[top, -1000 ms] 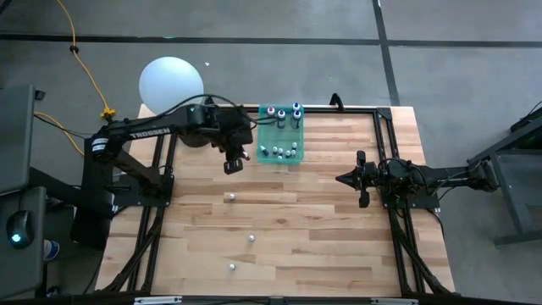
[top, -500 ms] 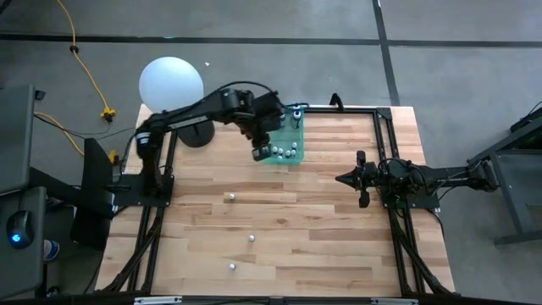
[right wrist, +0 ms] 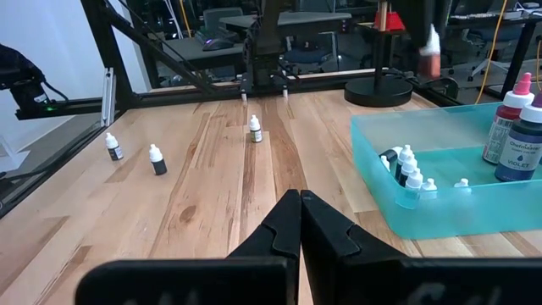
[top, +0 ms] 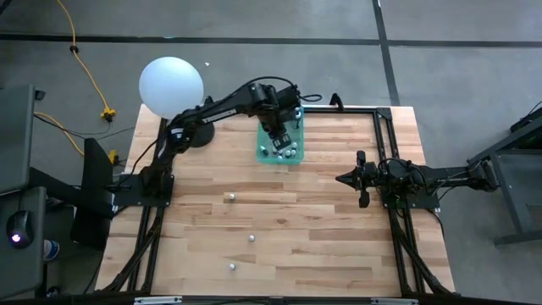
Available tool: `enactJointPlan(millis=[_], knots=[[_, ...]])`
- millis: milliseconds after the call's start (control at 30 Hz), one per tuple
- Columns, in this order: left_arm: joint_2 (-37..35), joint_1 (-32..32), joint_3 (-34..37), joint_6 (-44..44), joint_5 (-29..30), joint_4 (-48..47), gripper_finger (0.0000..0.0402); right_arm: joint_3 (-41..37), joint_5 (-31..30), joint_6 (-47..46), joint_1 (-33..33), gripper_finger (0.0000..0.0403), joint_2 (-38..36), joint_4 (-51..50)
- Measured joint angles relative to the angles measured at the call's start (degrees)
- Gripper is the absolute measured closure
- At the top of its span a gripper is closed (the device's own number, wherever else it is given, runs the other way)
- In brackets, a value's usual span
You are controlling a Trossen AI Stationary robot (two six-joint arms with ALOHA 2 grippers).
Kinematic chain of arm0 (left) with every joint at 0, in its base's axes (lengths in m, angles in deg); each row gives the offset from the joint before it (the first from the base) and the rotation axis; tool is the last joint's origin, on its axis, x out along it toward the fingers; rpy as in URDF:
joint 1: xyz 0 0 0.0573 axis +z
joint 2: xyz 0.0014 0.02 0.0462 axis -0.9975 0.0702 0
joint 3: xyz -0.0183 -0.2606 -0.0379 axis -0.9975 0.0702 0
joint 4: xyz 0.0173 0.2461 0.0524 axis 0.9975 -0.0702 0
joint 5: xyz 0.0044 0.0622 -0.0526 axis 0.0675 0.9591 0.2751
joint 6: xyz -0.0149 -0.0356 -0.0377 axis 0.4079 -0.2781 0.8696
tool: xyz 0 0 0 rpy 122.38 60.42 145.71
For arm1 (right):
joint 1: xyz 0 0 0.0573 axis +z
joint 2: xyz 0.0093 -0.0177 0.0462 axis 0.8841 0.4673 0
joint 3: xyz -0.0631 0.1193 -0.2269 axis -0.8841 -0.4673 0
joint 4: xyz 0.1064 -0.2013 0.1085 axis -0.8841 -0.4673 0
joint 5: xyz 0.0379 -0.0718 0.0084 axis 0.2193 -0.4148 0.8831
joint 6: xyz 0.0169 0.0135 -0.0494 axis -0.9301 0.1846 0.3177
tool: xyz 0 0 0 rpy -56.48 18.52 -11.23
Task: Pick & Place food coloring
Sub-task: Put the orange food coloring bottle into the light blue bin
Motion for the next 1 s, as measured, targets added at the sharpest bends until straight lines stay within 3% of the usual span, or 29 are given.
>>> enactJointPlan(millis=[467, 633, 1000], knots=[[8.97, 1.76, -0.1, 7.33, 2.01, 5.81, 0.0362, -0.02, 0.0, 0.01, -0.01, 0.0402, 0.0, 0.0], [11.16, 1.76, -0.1, 7.49, 5.2, 9.23, 0.0362, 0.0, 0.0, 0.0, 0.0, 0.0402, 0.0, 0.0], [14.19, 1.74, 0.05, 5.17, 6.26, 11.03, 0.0362, -0.01, 0.0, 0.02, 0.0, 0.0402, 0.0, 0.0]])
